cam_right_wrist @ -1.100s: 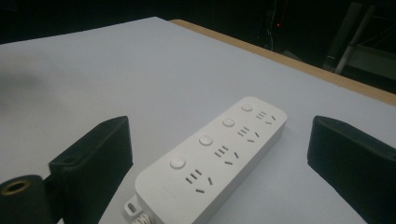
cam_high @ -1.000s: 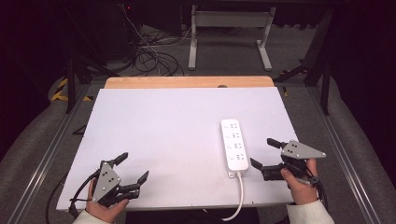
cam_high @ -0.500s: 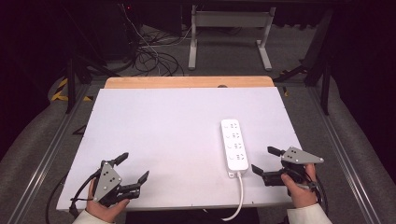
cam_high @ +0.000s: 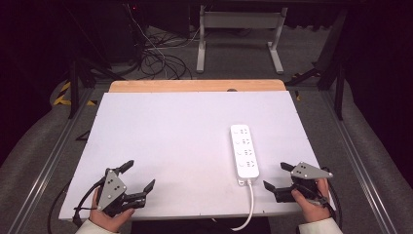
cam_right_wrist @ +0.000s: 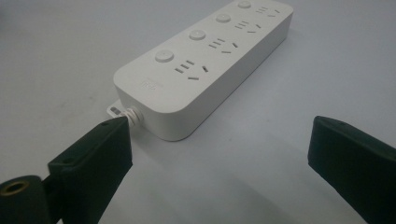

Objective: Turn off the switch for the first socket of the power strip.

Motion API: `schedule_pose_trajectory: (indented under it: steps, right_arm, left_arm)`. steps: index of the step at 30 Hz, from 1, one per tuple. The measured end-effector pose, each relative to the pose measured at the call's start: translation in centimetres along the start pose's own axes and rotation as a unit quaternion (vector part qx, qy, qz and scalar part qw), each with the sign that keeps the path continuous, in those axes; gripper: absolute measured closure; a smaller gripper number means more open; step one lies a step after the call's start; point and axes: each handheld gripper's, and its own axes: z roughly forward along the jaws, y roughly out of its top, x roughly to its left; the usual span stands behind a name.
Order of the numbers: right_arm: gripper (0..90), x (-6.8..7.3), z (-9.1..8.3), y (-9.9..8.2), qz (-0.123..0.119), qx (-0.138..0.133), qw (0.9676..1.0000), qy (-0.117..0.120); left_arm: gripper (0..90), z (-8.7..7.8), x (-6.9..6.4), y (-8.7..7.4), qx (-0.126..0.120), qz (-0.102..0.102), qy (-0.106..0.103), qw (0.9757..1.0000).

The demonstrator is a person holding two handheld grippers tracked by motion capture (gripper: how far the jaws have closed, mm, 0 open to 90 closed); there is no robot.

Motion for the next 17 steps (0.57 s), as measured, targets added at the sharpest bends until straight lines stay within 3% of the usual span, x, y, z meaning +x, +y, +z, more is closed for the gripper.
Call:
schedule_pose_trajectory:
  steps: [6, 13, 17]
  right_arm:
    - [6.8, 0.04, 0.09, -0.08, 0.000, -0.003, 1.0000, -0.004]
    - [6.9, 0.27, -0.67, 0.63, -0.024, -0.034, 0.9988, -0.024]
    - [7.0, 0.21, -0.54, 0.67, -0.032, -0.025, 0.9990, -0.017]
  left_arm:
    - [14.2, -0.06, 0.15, -0.18, 0.001, -0.006, 0.007, 1.0000]
    - [14.2, 0.05, 0.11, -0.02, -0.002, 0.011, 0.013, 0.9999]
    - [14.2, 0.06, 0.08, -0.07, -0.005, 0.007, 0.013, 0.9999]
